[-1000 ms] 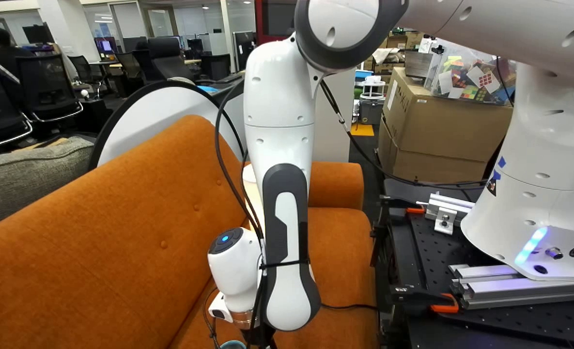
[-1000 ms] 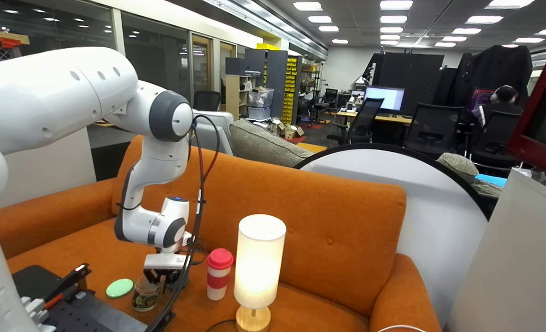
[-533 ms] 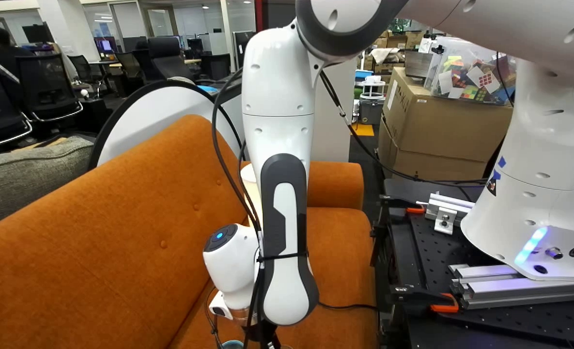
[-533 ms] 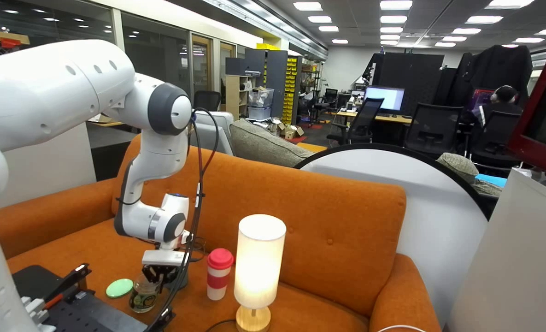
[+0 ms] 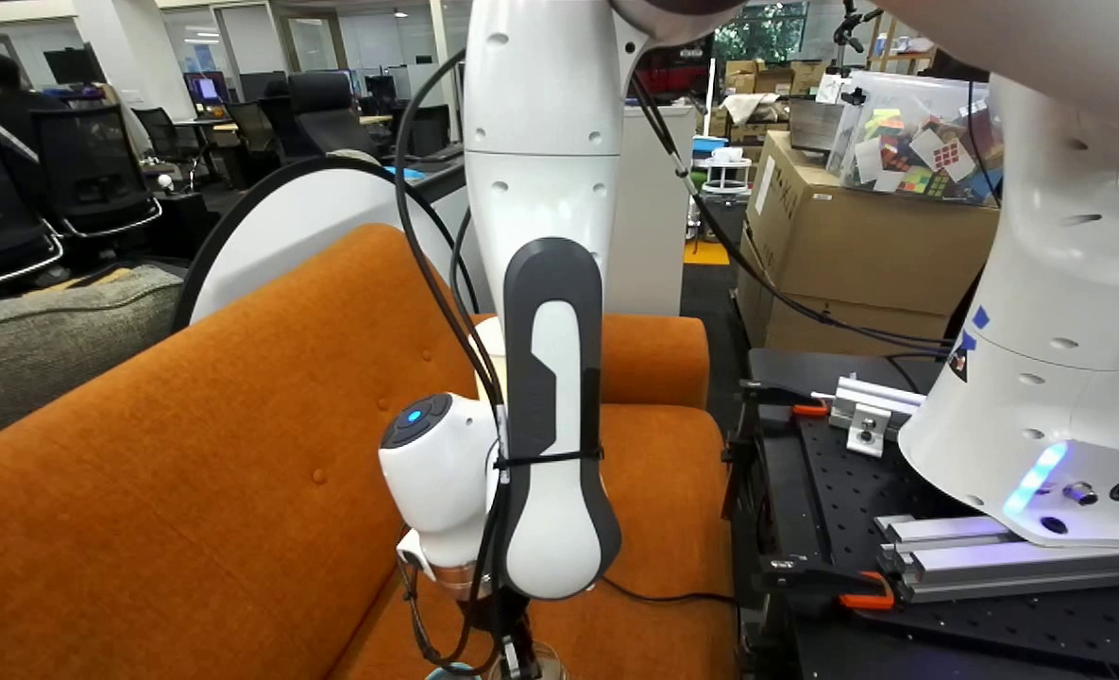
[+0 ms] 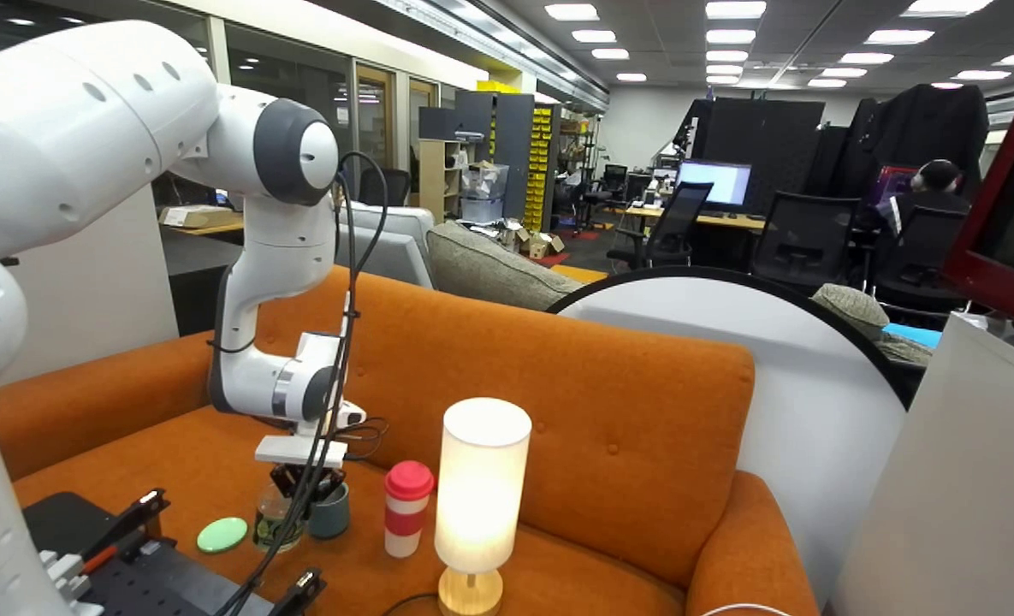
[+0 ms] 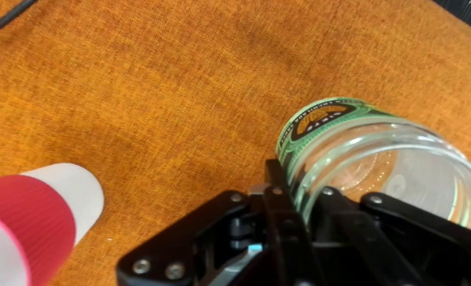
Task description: Move the jar to the right
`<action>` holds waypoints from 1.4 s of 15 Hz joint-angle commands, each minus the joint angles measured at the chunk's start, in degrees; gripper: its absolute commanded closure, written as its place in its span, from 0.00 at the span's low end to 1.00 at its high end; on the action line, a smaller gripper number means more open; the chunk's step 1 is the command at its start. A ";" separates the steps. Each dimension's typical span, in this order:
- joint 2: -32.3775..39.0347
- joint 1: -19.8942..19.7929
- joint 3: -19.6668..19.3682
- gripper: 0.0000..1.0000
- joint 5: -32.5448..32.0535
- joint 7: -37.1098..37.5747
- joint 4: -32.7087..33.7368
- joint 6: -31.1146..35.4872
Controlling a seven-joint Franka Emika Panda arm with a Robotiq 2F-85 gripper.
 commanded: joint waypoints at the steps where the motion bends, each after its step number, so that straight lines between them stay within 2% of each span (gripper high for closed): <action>1: -2.38 2.65 -3.56 0.98 3.41 5.82 -3.37 3.87; 6: -2.41 4.22 -6.54 0.98 8.02 12.49 -5.61 6.18; 13: -2.64 2.01 -8.19 0.98 16.57 18.40 -9.44 10.83; 16: -2.78 0.32 -8.42 0.98 18.42 18.03 -10.53 12.36; 17: -0.68 1.79 -9.28 0.90 17.74 17.47 -8.21 10.93; 21: -0.73 1.13 -9.13 0.90 18.00 17.66 -8.33 11.46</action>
